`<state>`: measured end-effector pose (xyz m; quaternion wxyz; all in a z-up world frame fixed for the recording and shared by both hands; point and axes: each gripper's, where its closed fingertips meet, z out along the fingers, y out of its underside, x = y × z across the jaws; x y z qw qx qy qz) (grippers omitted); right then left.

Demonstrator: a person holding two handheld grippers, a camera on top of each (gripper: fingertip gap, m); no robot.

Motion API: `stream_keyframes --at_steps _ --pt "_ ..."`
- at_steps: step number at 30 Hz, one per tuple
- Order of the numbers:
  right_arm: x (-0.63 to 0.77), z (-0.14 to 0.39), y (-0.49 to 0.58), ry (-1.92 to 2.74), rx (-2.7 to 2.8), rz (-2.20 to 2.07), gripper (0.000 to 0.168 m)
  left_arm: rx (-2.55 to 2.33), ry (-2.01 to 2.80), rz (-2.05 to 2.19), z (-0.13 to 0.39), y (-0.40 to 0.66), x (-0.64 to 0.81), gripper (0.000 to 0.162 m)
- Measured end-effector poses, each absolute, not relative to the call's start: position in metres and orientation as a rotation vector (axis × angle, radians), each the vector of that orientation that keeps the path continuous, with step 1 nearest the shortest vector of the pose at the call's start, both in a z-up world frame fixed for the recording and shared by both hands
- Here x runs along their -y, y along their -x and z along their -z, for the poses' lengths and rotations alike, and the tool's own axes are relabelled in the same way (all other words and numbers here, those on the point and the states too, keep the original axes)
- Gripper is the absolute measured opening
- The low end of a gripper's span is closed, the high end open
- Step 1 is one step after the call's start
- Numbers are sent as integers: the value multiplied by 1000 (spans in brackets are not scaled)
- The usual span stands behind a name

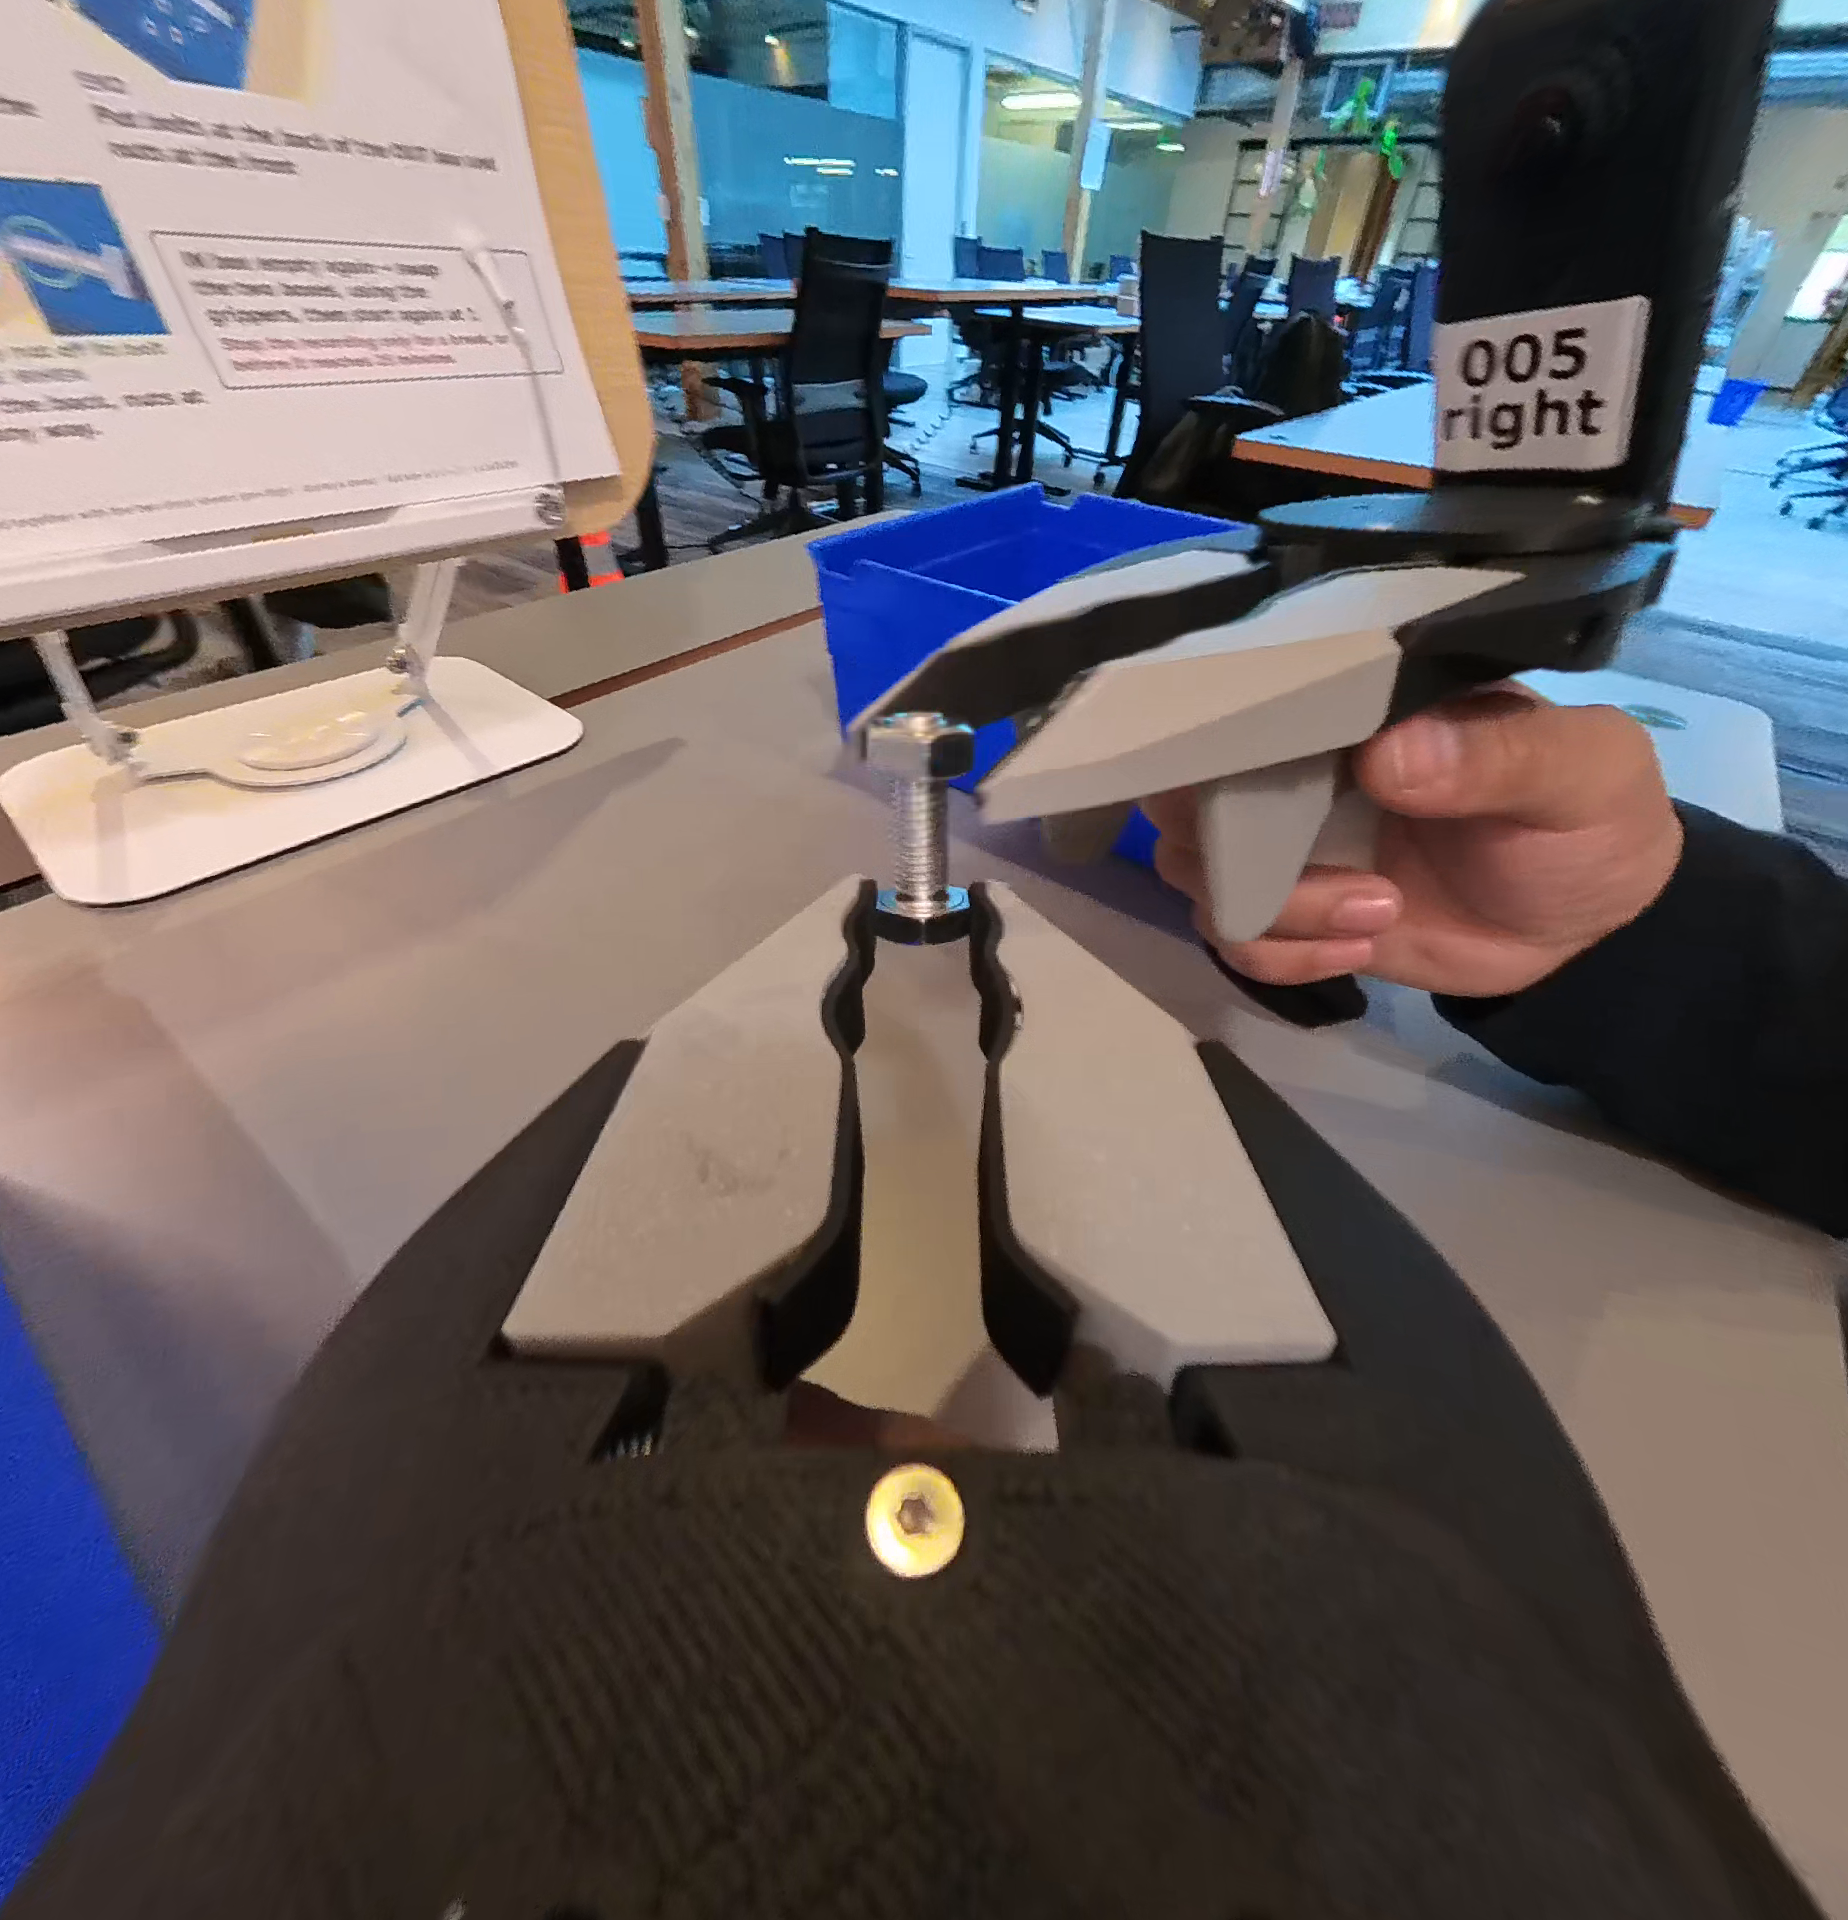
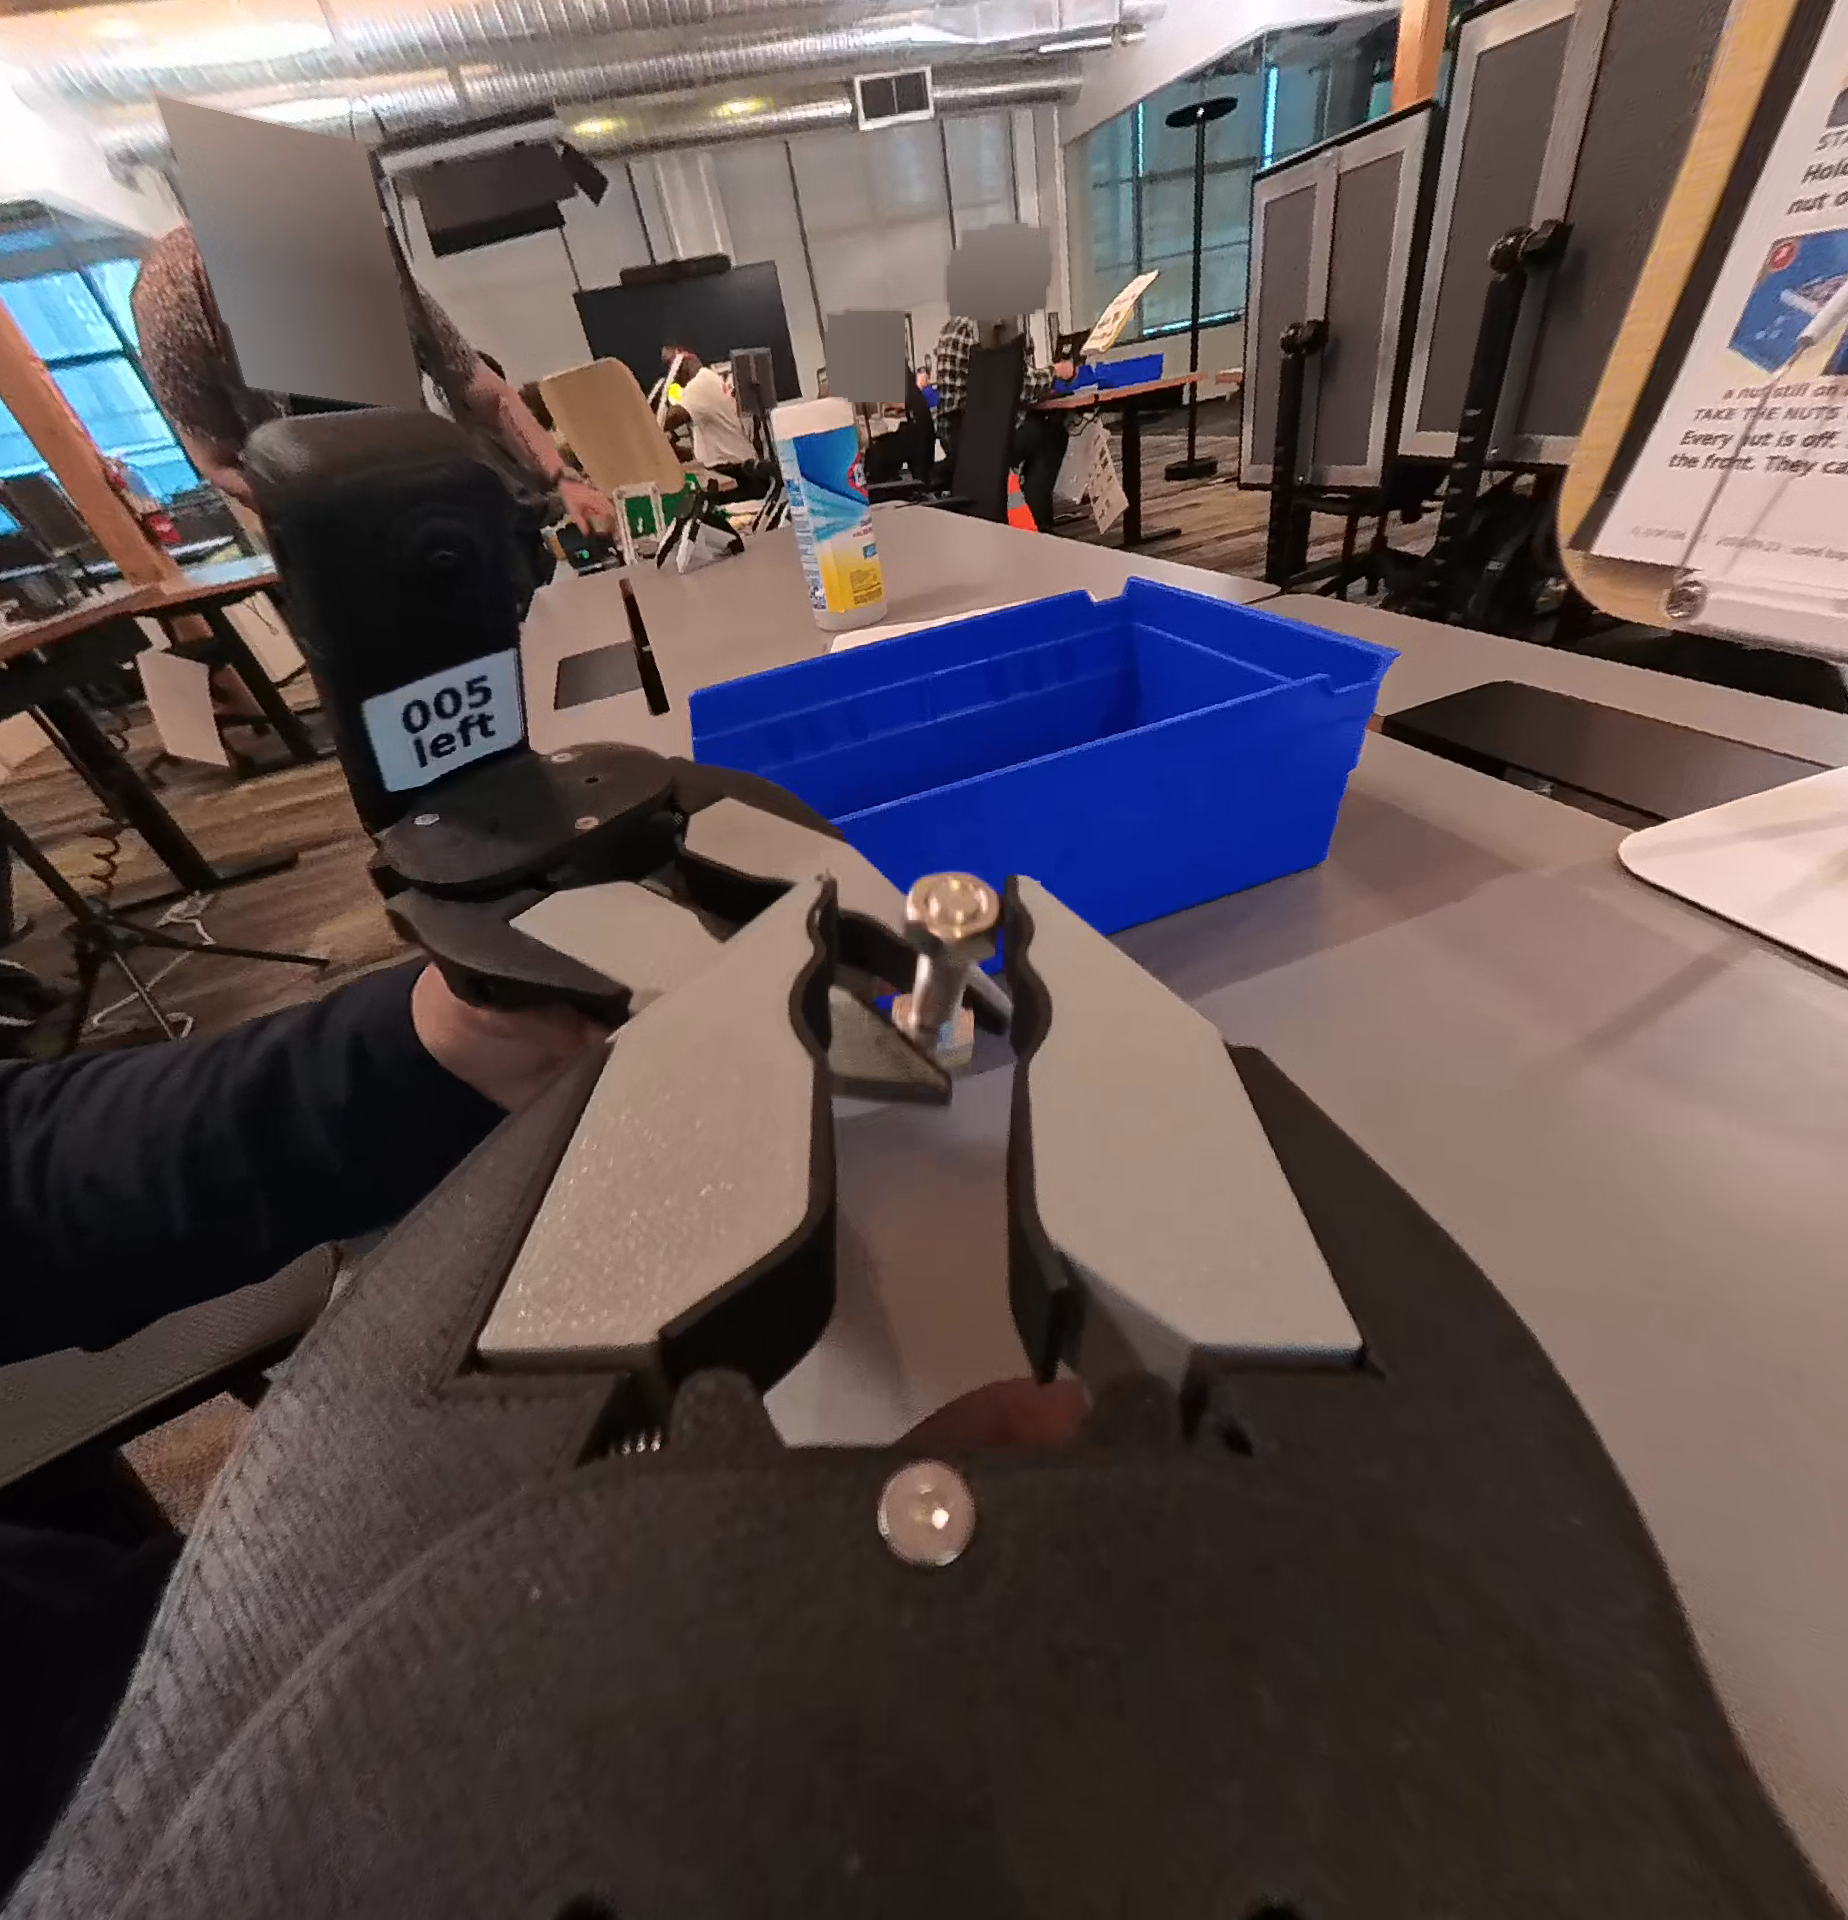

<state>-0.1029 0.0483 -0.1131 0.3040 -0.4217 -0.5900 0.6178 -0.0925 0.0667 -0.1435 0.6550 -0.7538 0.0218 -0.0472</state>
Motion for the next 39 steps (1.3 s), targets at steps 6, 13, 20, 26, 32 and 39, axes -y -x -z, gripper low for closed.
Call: stream_keyframes --at_steps 6,13,20,26,32,39 --pt "-49 115 104 1121 1572 -1621 29 -137 1739 62 151 78 -72 15" --pt "-57 108 99 1124 1531 -1655 28 -19 1679 90 137 100 -64 15" --pt "-39 116 105 1106 1593 -1654 29 -151 1719 140 147 70 -70 15" --pt "-49 111 102 1107 1562 -1648 30 -136 1719 103 147 77 -69 15" --pt "-56 104 97 1096 1536 -1669 29 -35 1664 120 134 97 -63 15" --pt "-43 109 99 1076 1576 -1658 30 -87 1680 142 138 84 -65 15"
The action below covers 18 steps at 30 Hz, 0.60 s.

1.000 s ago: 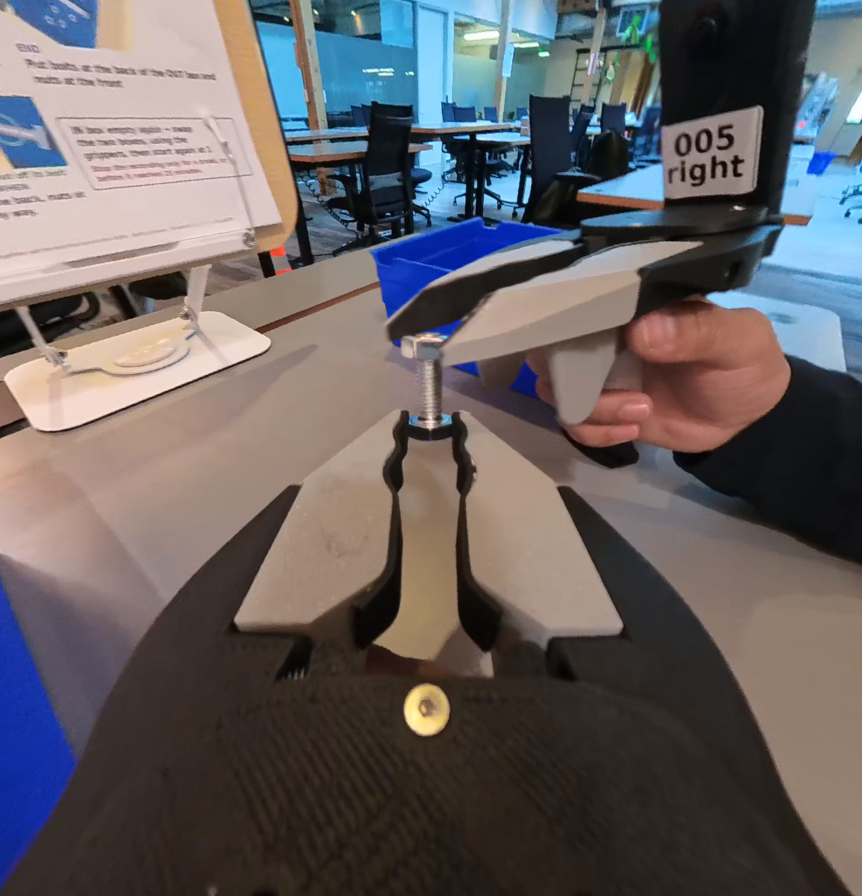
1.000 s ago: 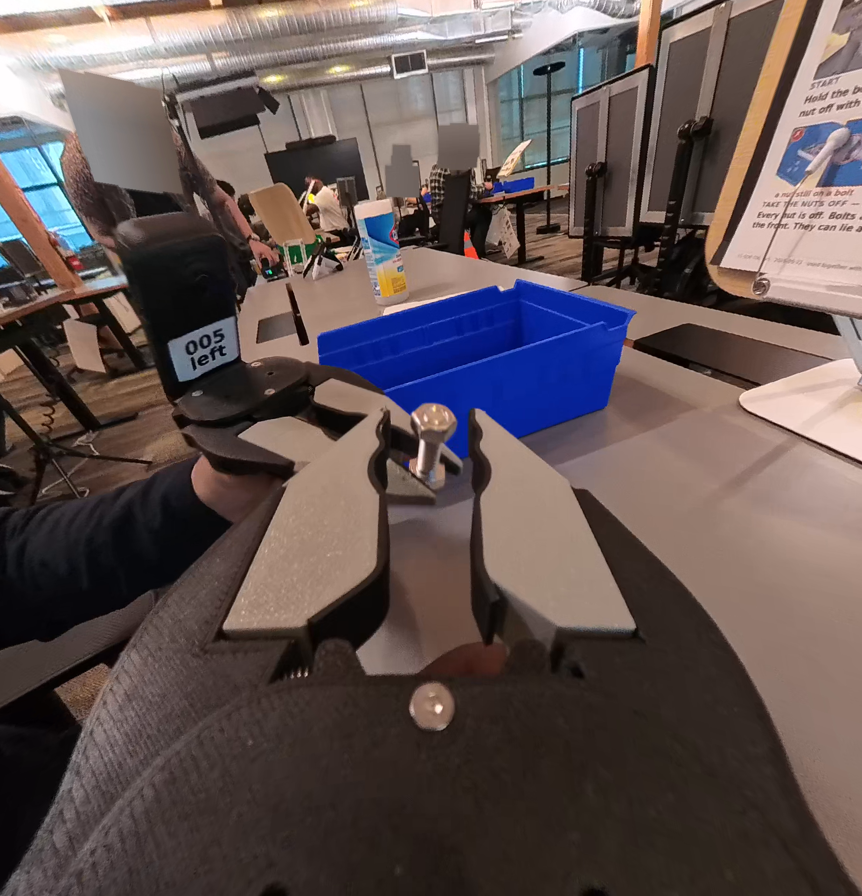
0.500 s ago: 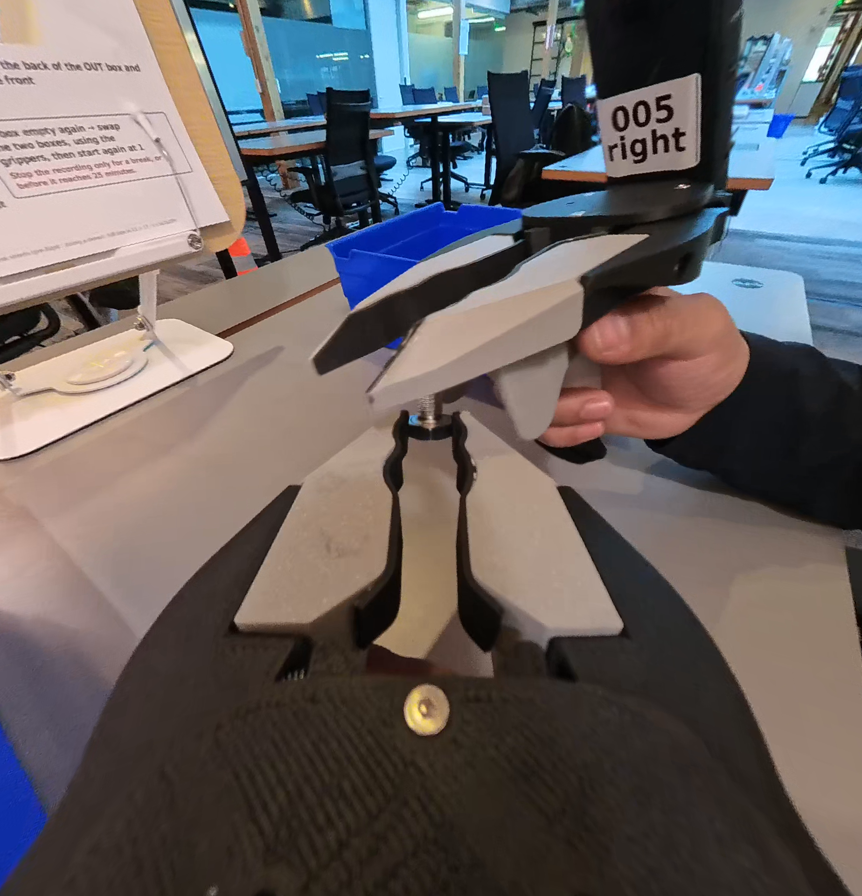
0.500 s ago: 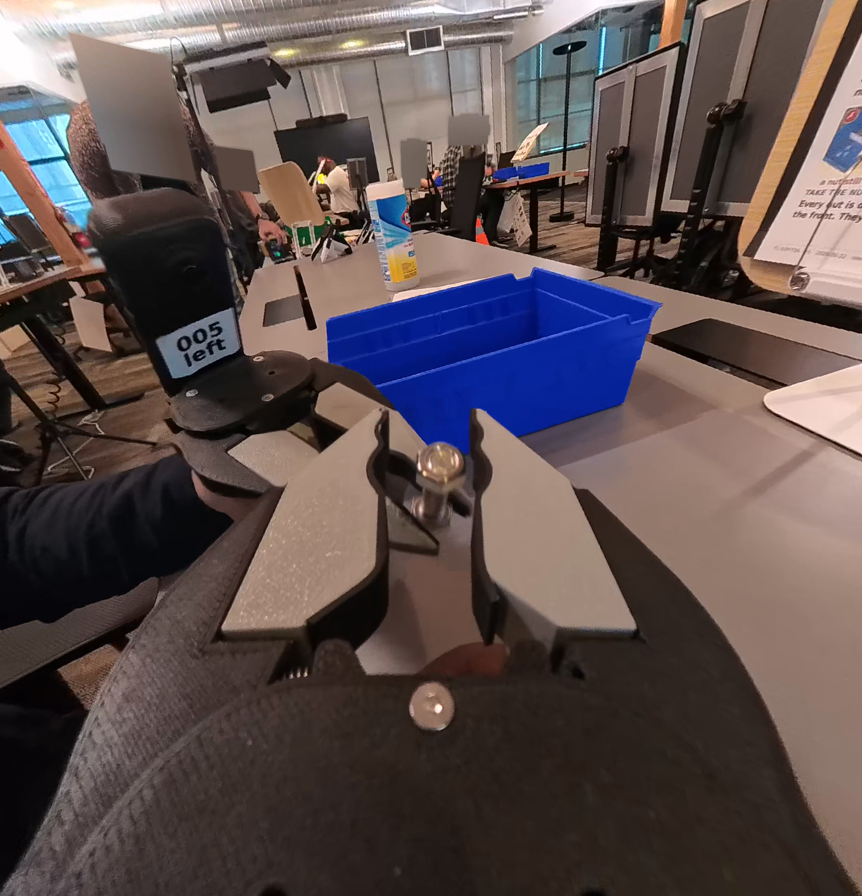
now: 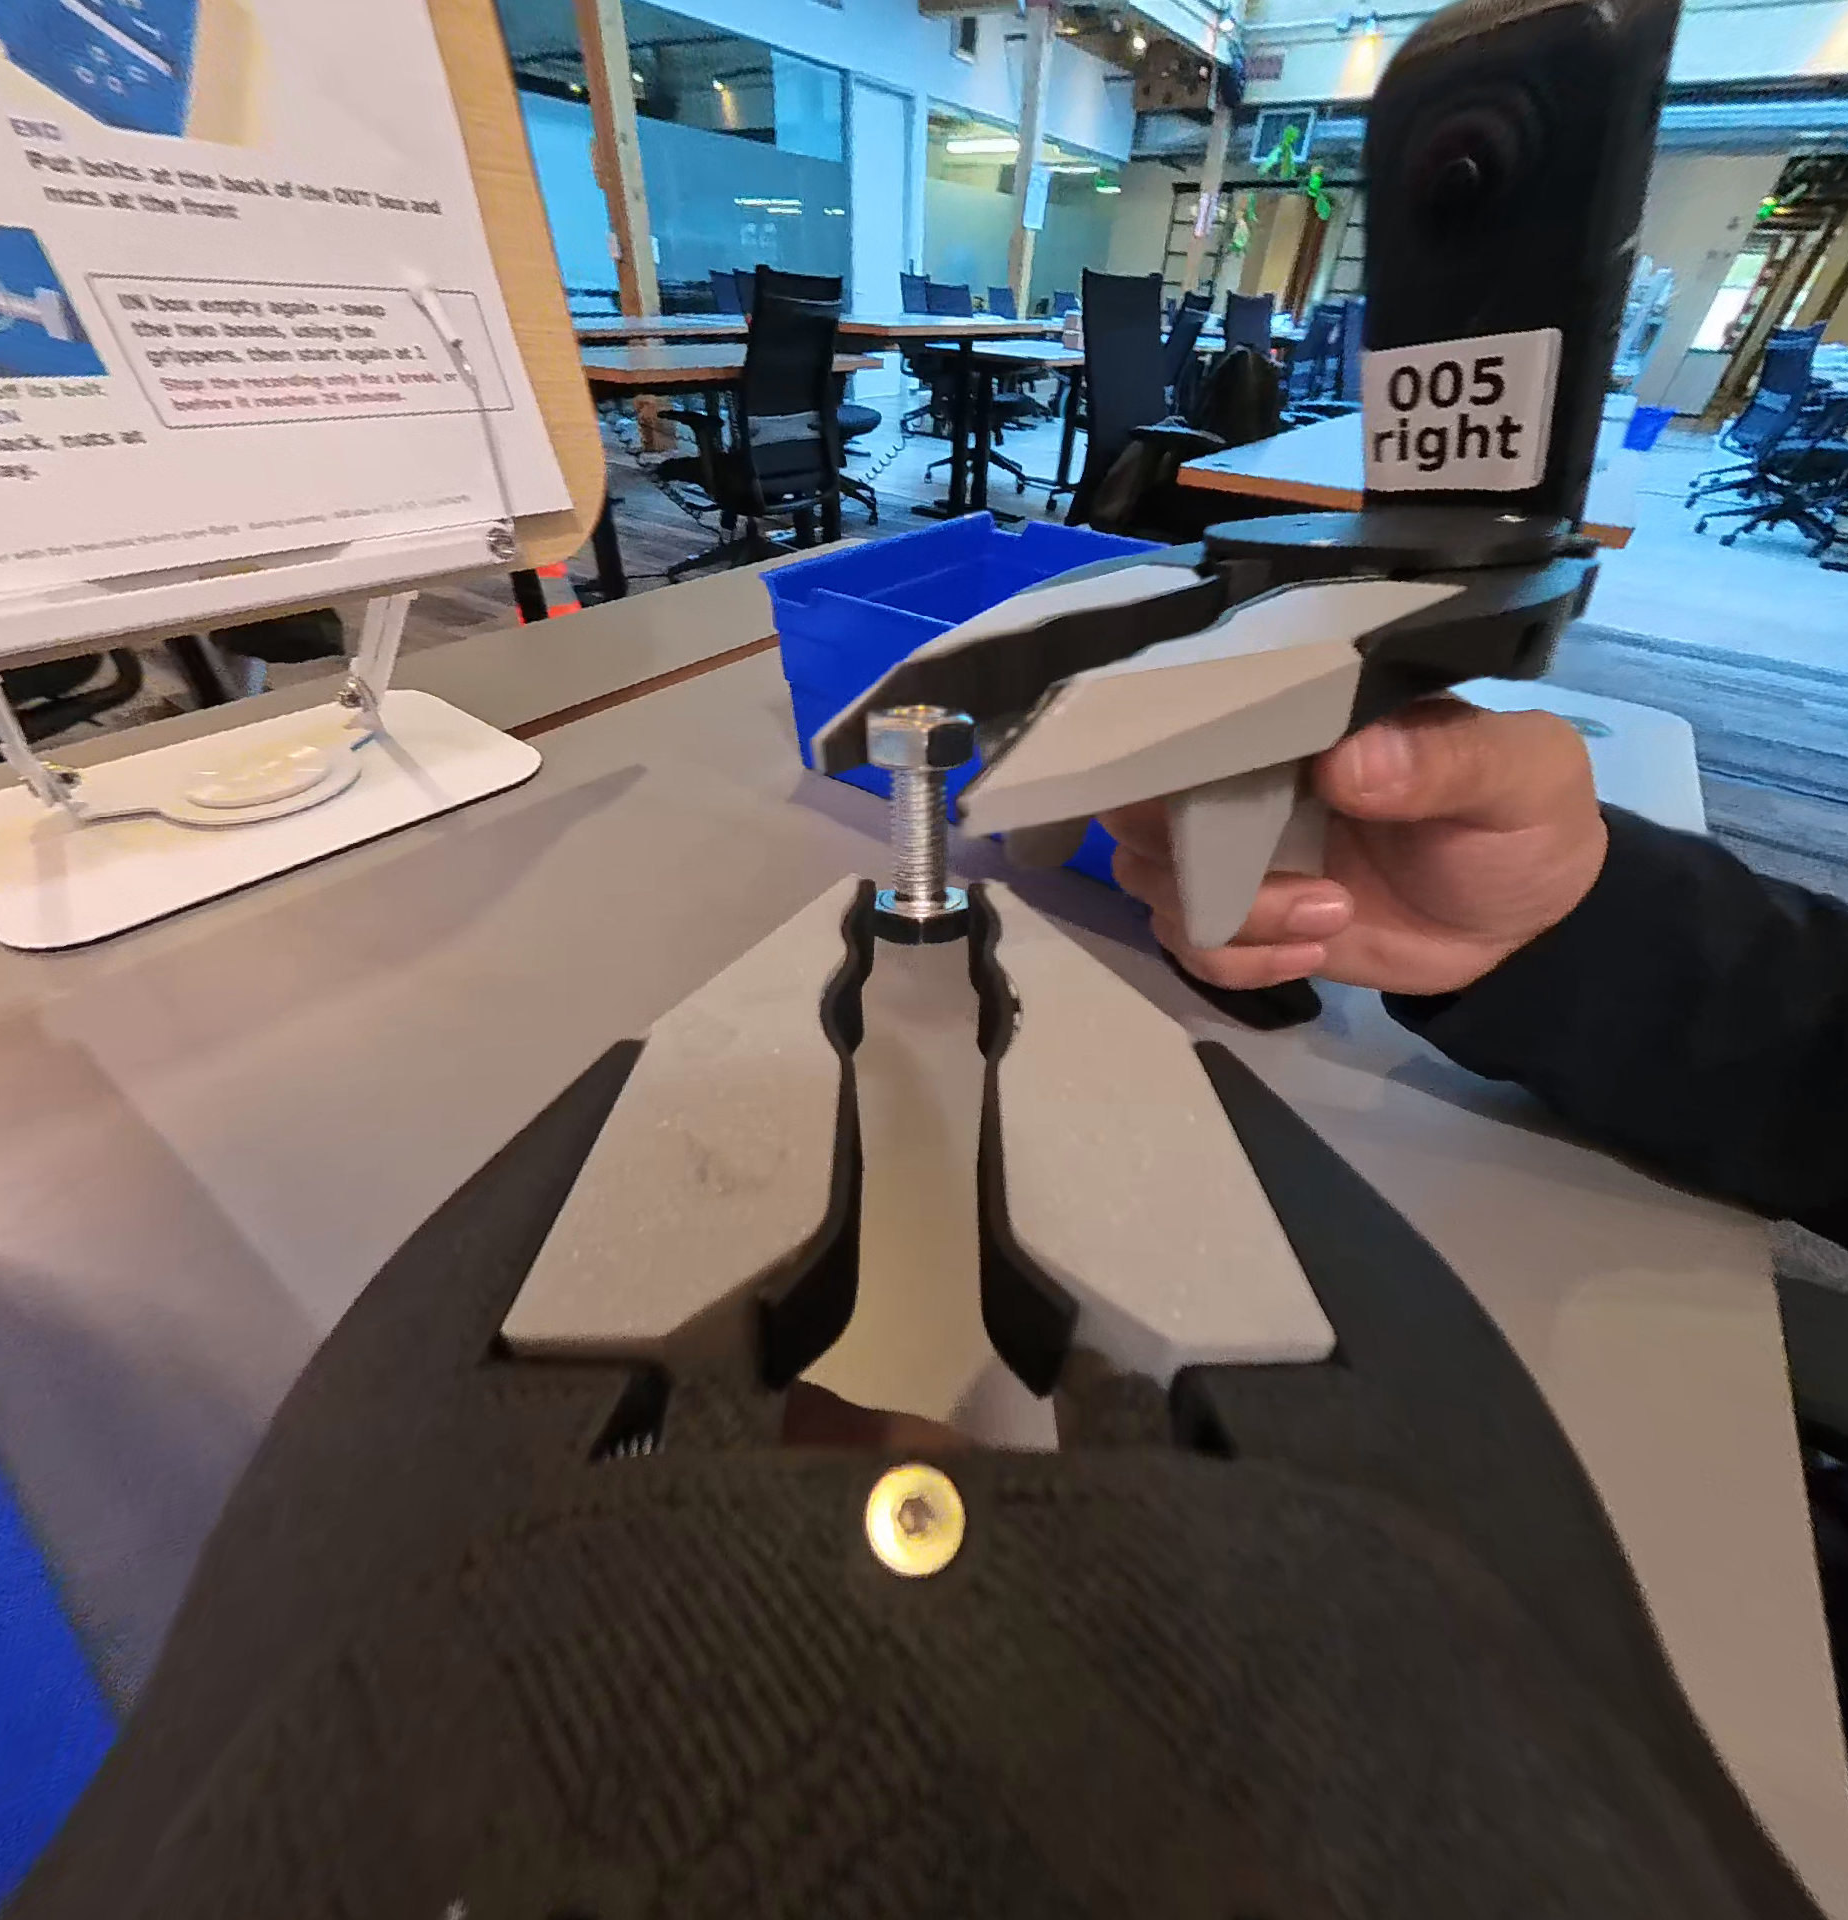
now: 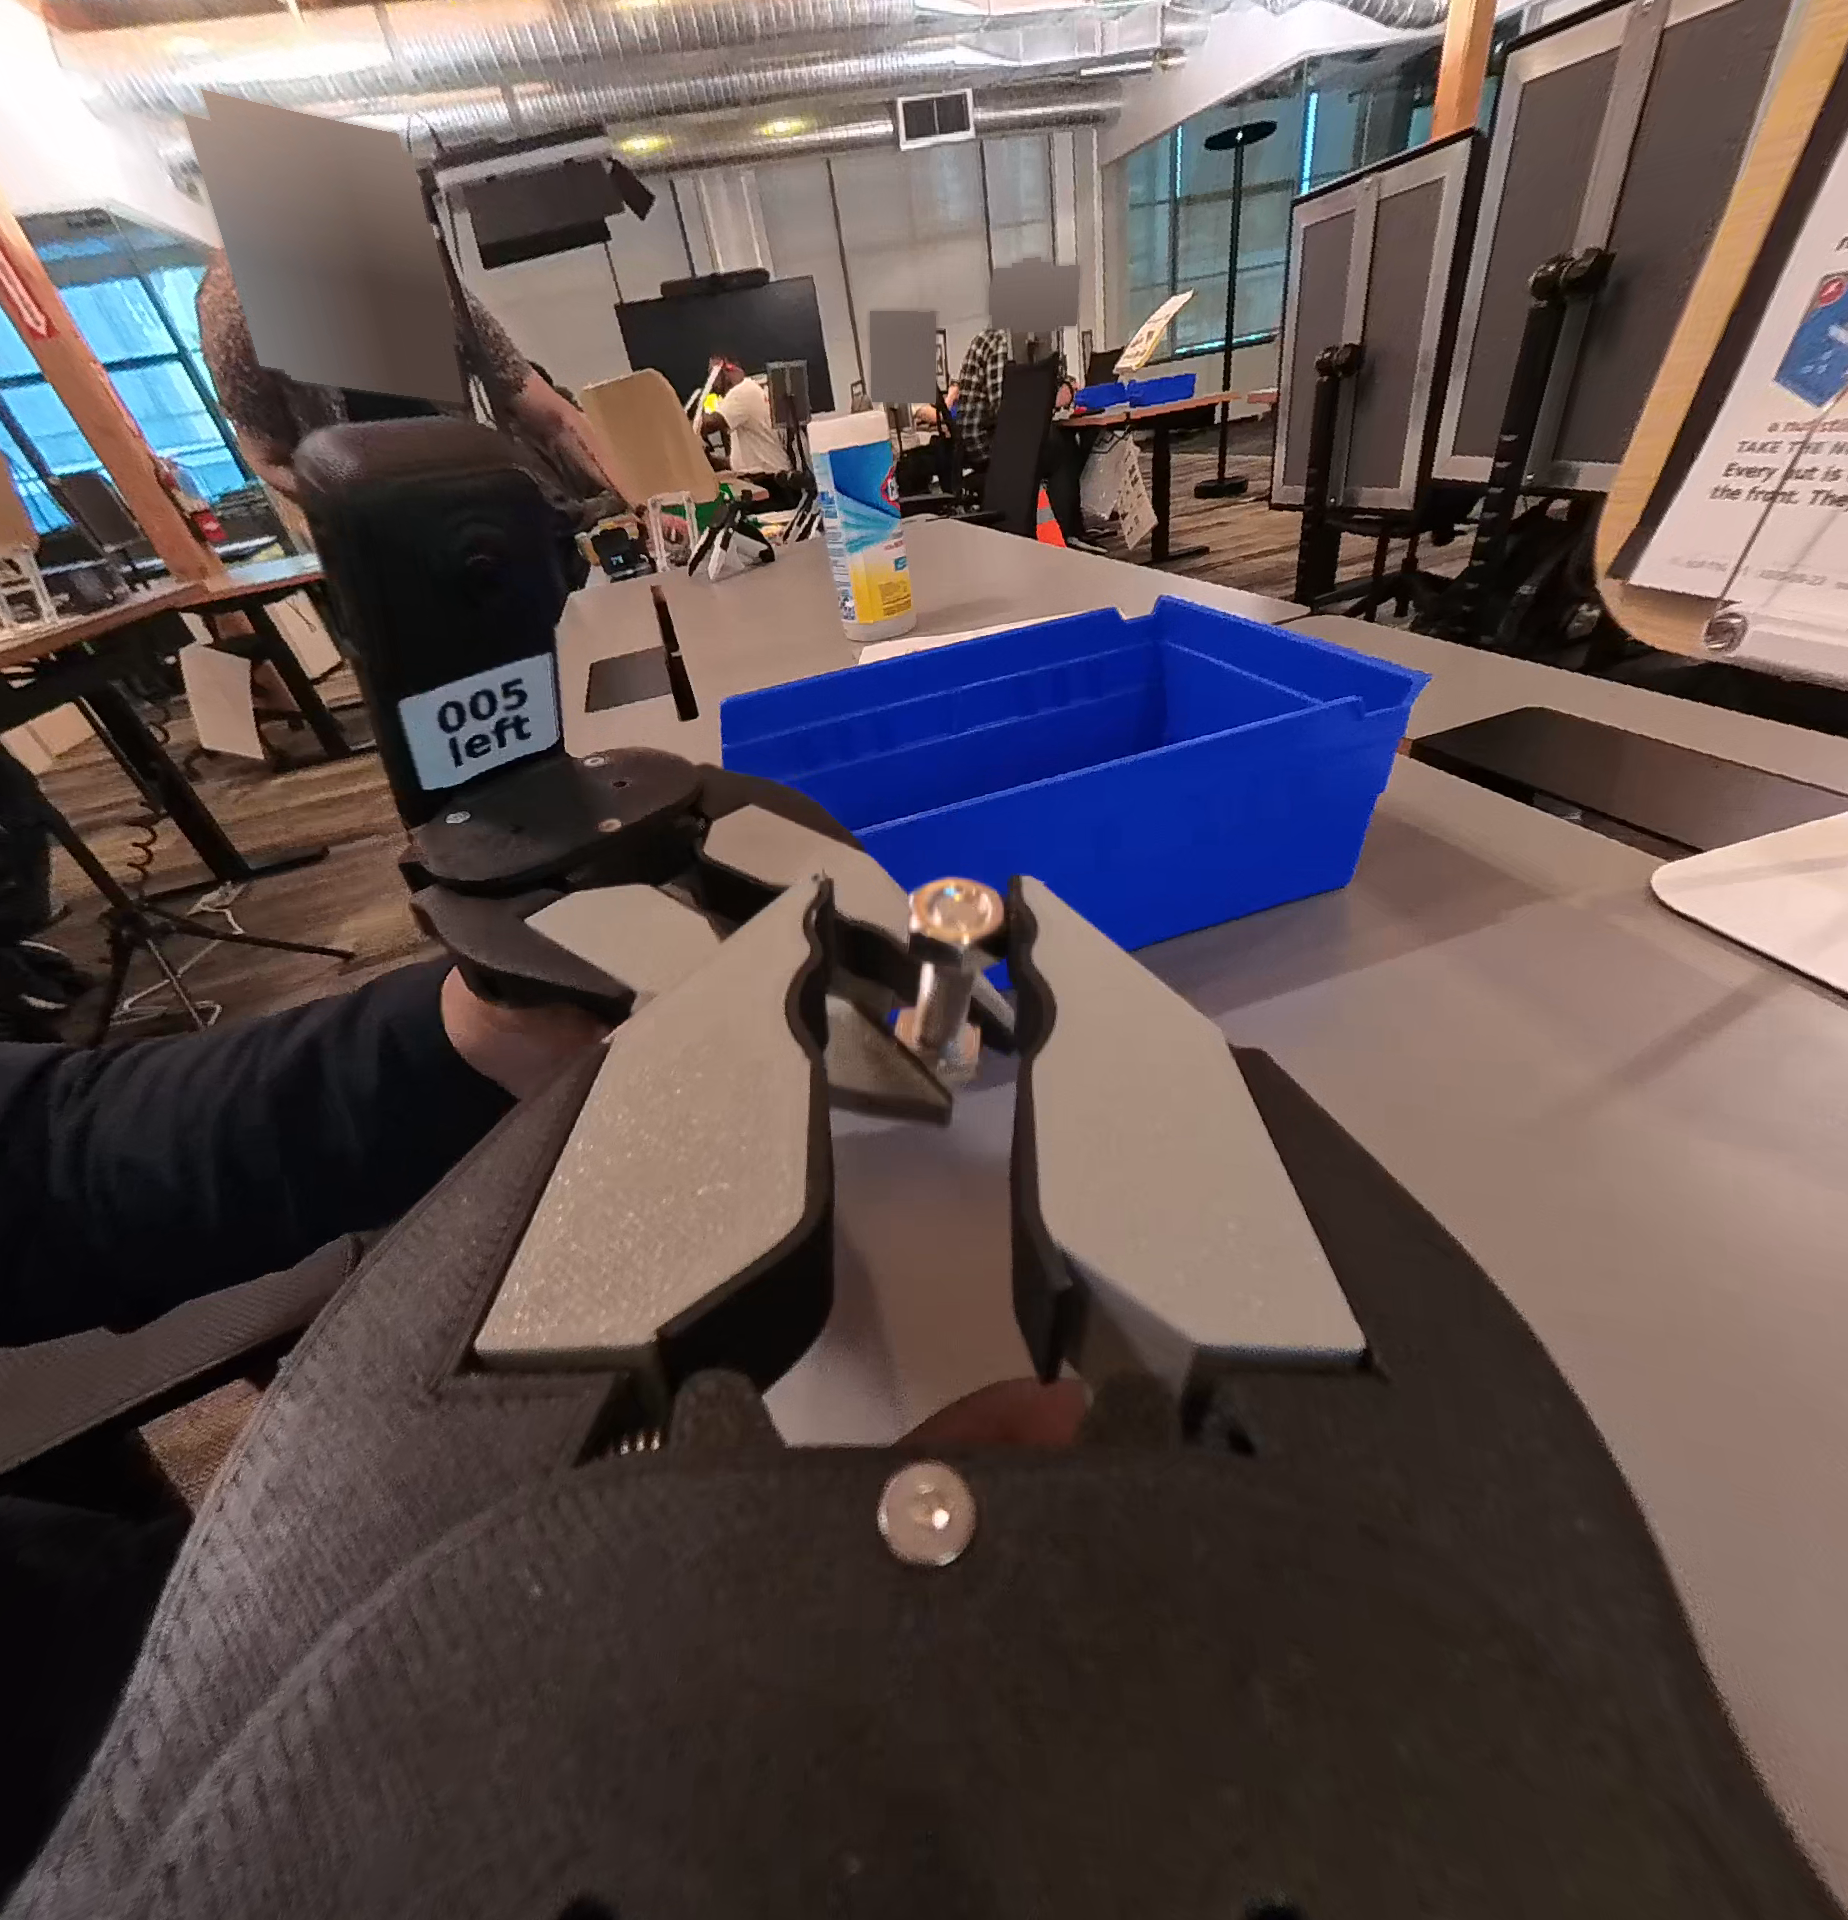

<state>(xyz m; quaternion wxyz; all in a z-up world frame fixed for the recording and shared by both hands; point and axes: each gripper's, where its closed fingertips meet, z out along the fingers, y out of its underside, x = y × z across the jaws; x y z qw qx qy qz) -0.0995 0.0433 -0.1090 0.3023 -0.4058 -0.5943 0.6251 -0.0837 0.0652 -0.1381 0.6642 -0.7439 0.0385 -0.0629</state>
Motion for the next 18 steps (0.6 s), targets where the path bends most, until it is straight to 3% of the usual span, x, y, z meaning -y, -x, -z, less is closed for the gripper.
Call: stream_keyframes --at_steps 18 --pt "-46 107 98 1073 1568 -1650 29 1 1677 106 138 103 -64 16"
